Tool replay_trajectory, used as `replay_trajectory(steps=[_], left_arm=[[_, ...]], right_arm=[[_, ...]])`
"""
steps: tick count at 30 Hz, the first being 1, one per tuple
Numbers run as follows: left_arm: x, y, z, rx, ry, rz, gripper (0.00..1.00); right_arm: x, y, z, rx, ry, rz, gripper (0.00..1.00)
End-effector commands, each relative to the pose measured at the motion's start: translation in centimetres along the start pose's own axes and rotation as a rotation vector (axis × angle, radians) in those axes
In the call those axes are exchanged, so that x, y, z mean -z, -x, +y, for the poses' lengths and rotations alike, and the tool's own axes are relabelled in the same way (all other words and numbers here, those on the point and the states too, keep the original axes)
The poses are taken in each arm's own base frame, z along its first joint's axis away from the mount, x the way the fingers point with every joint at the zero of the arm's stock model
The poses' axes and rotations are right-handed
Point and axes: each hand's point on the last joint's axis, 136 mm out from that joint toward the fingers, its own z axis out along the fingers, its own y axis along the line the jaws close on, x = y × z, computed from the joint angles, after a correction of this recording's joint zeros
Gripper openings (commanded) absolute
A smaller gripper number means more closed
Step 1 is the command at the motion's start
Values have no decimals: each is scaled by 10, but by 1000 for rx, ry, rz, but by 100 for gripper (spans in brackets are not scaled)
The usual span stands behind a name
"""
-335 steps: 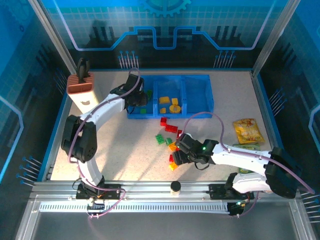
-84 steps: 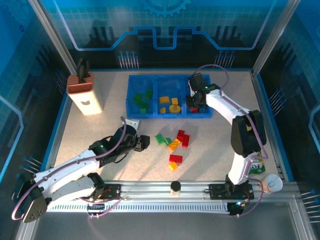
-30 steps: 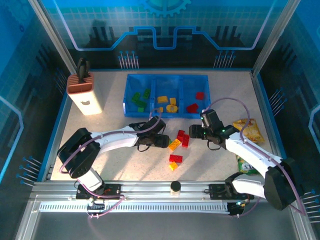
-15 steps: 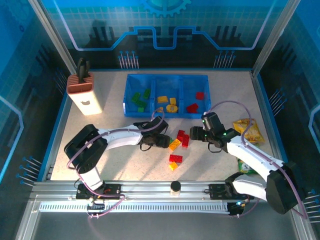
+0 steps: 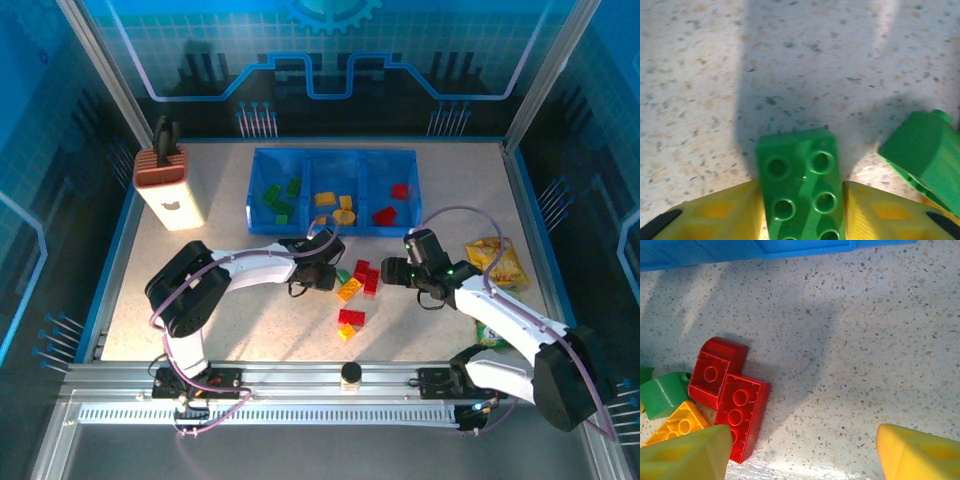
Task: Sort the legos into containers by color
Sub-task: Pick up the lego from the center of the table, then place the lego in the container.
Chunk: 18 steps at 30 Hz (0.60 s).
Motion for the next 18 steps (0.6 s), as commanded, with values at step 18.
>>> replay_trajectory(steps=[18], left_arm=[[92,132,110,237,25,-336,29]], right_arm=[[-7,-35,15,60,-12,47,76]])
